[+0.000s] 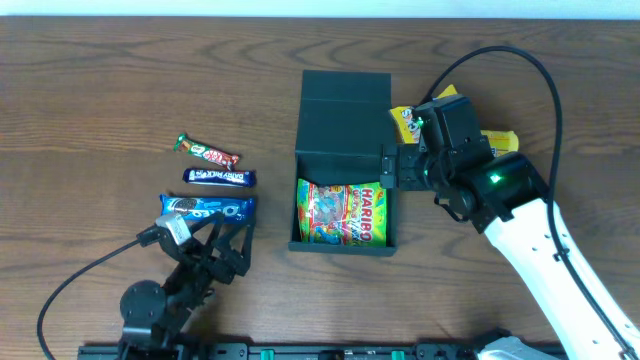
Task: Pack container
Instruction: 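Withdraw right gripper toward the Halls bag, then reach left gripper to the blue Oreo pack and grasp it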
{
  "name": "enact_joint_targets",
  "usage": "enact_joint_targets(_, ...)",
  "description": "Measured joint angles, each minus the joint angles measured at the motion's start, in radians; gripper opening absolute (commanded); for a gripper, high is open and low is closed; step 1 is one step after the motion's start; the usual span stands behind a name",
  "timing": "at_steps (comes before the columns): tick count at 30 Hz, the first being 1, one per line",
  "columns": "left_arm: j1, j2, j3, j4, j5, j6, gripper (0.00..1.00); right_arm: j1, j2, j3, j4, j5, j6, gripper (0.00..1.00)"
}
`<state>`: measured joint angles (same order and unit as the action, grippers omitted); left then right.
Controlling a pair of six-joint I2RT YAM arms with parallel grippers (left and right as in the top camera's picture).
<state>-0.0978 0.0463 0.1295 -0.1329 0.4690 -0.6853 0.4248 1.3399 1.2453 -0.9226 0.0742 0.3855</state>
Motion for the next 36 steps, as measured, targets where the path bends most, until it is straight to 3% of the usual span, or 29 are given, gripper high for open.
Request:
enact_joint_targets(5,0.0,0.202,0.163,-0.196,-0.117,0.022,0.96,0.0,0.0,-0.001,0.001,-0.002,0.0,0.99)
enact_joint_targets(11,0.0,0.655,0.441,-0.483,-0.327,0.015,0.96,0.0,0.0,-0.003,0.003,-0.007,0.0,0.99)
enact_joint_targets(20,0.0,1.323,0.644,-0.491,-0.372,-0.085,0.96,0.0,0.001,-0.005,-0.005,-0.008,0.0,0.99)
enact_joint_targets(25,0.0,1.424,0.658,-0.438,-0.372,-0.185,0.95,0.0,0.001,-0.006,-0.014,-0.008,0.0,0.99)
enact_joint_targets(26,0.0,1.426,0.659,-0.407,-0.372,-0.209,0.84,0.0,0.001,-0.006,-0.015,-0.008,0.0,0.99)
enact_joint_targets(27,0.0,1.426,0.66,-0.394,-0.372,-0.22,0.8,0.0,0.001,-0.006,-0.016,-0.008,0.0,0.99)
enact_joint_targets(36,0.0,1.479,0.664,-0.386,-0.372,-0.284,0.85,0.0,0.001,-0.01,-0.034,-0.008,0.0,0.99)
